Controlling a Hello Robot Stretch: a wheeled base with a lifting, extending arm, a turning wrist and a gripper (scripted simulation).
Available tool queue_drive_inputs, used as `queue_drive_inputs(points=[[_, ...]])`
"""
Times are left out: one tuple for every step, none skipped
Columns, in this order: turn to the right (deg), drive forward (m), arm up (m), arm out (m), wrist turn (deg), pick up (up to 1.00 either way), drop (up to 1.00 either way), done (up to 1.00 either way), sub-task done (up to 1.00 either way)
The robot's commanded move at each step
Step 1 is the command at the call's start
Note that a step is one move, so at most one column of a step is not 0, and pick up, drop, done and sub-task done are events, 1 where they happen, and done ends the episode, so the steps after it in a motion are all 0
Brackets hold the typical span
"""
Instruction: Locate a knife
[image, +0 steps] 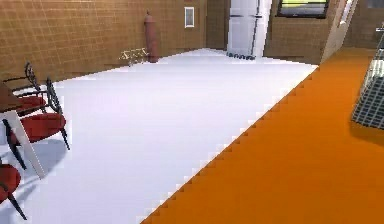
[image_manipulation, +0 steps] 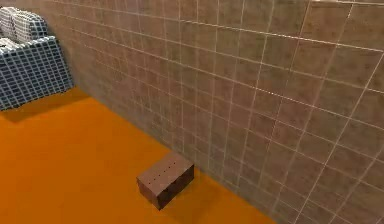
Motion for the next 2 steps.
queue_drive_inputs(points=[[-45.0, 0.00, 0.00, 0.00, 0.0, 0.00, 0.00, 0.00, 0.00], [-15.0, 0.00, 0.00, 0.00, 0.0, 0.00, 0.00, 0.00, 0.00]])
